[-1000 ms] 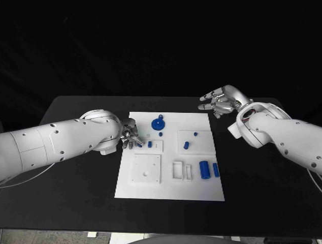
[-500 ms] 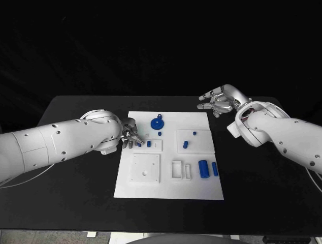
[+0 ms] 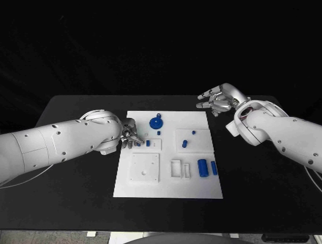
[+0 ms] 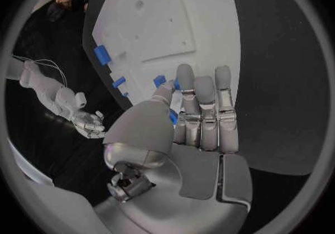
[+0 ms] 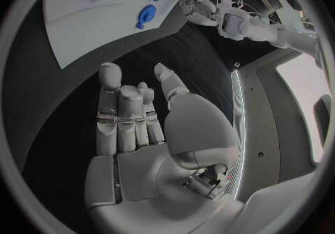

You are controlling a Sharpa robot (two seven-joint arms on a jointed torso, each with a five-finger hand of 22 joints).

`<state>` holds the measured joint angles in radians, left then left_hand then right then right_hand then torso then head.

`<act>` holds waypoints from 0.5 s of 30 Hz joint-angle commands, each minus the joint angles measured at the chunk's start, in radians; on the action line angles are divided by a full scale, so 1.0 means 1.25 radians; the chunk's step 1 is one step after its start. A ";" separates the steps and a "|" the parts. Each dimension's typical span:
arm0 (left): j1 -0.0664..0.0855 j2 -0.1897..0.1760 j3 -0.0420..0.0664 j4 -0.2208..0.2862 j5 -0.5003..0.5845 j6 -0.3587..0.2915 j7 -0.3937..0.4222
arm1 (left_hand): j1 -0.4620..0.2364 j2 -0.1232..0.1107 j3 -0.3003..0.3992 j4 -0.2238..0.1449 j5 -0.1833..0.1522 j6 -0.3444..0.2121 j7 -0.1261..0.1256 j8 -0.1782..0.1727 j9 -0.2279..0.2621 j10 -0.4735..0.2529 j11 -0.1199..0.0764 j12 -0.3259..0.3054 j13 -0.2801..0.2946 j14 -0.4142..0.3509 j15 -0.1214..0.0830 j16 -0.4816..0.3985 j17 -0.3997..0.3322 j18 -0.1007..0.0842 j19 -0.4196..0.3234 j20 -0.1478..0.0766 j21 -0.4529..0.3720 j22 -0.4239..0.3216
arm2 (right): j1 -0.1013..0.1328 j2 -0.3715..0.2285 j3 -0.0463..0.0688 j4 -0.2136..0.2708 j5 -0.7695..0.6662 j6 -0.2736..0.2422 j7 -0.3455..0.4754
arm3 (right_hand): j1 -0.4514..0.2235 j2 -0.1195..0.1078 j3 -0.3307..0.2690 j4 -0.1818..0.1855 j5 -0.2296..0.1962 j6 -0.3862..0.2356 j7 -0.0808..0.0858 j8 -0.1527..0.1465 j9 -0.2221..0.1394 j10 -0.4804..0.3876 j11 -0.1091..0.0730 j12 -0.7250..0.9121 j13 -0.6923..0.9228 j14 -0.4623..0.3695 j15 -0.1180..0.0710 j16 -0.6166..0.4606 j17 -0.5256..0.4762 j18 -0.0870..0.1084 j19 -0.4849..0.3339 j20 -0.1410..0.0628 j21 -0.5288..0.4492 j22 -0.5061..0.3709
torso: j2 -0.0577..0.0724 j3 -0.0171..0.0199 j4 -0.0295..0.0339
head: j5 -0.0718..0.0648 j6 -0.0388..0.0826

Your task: Assemble the parts on the task board

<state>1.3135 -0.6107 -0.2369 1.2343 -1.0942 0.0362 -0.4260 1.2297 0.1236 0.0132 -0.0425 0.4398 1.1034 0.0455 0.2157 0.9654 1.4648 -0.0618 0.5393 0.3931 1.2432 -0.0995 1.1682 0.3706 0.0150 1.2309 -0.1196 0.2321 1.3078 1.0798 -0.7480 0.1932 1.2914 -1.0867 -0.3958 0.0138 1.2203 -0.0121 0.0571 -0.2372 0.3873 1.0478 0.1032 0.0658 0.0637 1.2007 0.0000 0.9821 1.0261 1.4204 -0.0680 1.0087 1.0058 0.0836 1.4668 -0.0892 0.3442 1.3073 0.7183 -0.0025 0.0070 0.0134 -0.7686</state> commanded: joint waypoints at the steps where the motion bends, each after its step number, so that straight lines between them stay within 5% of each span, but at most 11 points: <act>1: -0.005 0.002 -0.002 0.002 0.000 0.024 -0.003 | 0.002 -0.018 -0.006 0.013 -0.008 0.062 -0.054 -0.009 -0.013 0.019 -0.004 -0.006 -0.002 -0.001 -0.001 -0.004 -0.001 -0.012 0.005 0.005 -0.006 0.015 | 0.000 0.000 0.000 0.001 -0.001 0.008 0.006 | -0.008 0.001 0.003 -0.002 0.003 0.001 0.003 -0.003 -0.001 0.006 -0.002 -0.001 0.000 0.005 -0.002 0.000 0.000 0.011 0.025 0.000 0.004 0.029 | -0.001 0.0000 0.0008 | -0.001 0.001; 7: -0.005 -0.002 -0.002 -0.001 0.001 0.010 -0.012 | -0.007 -0.043 -0.037 0.052 -0.022 0.070 -0.054 -0.034 -0.067 0.018 -0.004 -0.009 -0.003 -0.001 -0.001 -0.007 -0.002 -0.012 0.008 0.005 -0.014 0.014 | 0.000 -0.001 0.000 0.001 -0.001 0.007 0.006 | -0.009 0.001 0.002 0.000 0.004 0.000 0.003 -0.003 -0.001 0.006 -0.002 -0.001 0.000 0.006 -0.002 0.000 0.000 0.012 0.025 0.000 0.003 0.029 | 0.000 -0.0009 0.0010 | -0.002 0.003; 9: -0.005 -0.004 -0.002 -0.003 0.001 -0.001 -0.016 | -0.016 -0.050 -0.053 0.070 -0.060 0.068 -0.050 -0.051 -0.106 0.015 -0.003 -0.010 -0.003 -0.002 -0.001 -0.010 -0.003 -0.012 0.009 0.005 -0.017 0.014 | 0.000 -0.002 0.000 0.001 -0.001 0.007 0.006 | -0.010 0.001 0.001 0.001 0.005 0.000 0.003 -0.003 -0.001 0.005 -0.002 -0.002 -0.001 0.005 -0.002 -0.001 0.000 0.012 0.025 0.000 0.002 0.028 | 0.000 -0.0010 0.0010 | -0.002 0.005; 11: -0.005 -0.006 -0.002 -0.005 0.001 -0.011 -0.016 | -0.020 -0.053 -0.069 0.083 -0.067 0.065 -0.046 -0.056 -0.141 0.012 -0.002 -0.010 -0.003 -0.003 -0.001 -0.011 -0.005 -0.012 0.011 0.005 -0.022 0.014 | 0.000 -0.002 0.000 0.001 -0.001 0.006 0.006 | -0.010 0.001 0.001 0.001 0.005 0.000 0.003 -0.003 -0.001 0.005 -0.002 -0.002 -0.001 0.005 -0.002 -0.001 0.000 0.012 0.025 0.000 0.002 0.028 | 0.000 -0.0013 0.0009 | -0.001 0.005; 15: -0.005 -0.009 -0.002 -0.007 0.002 -0.033 -0.013 | -0.032 -0.058 -0.088 0.106 -0.091 0.020 -0.014 -0.106 -0.271 0.002 0.009 -0.007 -0.002 -0.007 0.004 -0.013 -0.007 -0.012 0.013 0.008 -0.029 0.013 | 0.000 -0.002 0.000 0.001 -0.001 0.005 0.007 | -0.010 0.001 0.001 0.001 0.005 0.000 0.003 -0.003 -0.001 0.005 -0.002 -0.002 -0.001 0.005 -0.002 -0.001 0.000 0.012 0.025 0.000 0.002 0.028 | -0.001 -0.0015 0.0015 | -0.001 0.006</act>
<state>1.3110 -0.6201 -0.2371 1.2277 -1.0921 0.0192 -0.4336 1.2005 0.0480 -0.0965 0.0810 0.3315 1.1475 0.0136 0.1078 0.7278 1.4670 -0.0557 0.5293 0.3903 1.2389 -0.0954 1.1554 0.3630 0.0151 1.2419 -0.1086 0.1991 1.3079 1.0797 -0.7500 0.1932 1.2915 -1.0867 -0.3960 0.0138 1.2203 -0.0121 0.0572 -0.2372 0.3873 1.0478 0.1032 0.0658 0.0637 1.2007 0.0000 0.9821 1.0261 1.4204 -0.0680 1.0087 1.0058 0.0835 1.4668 -0.0892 0.3442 1.3073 0.7174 -0.0035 0.0082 0.0111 -0.7616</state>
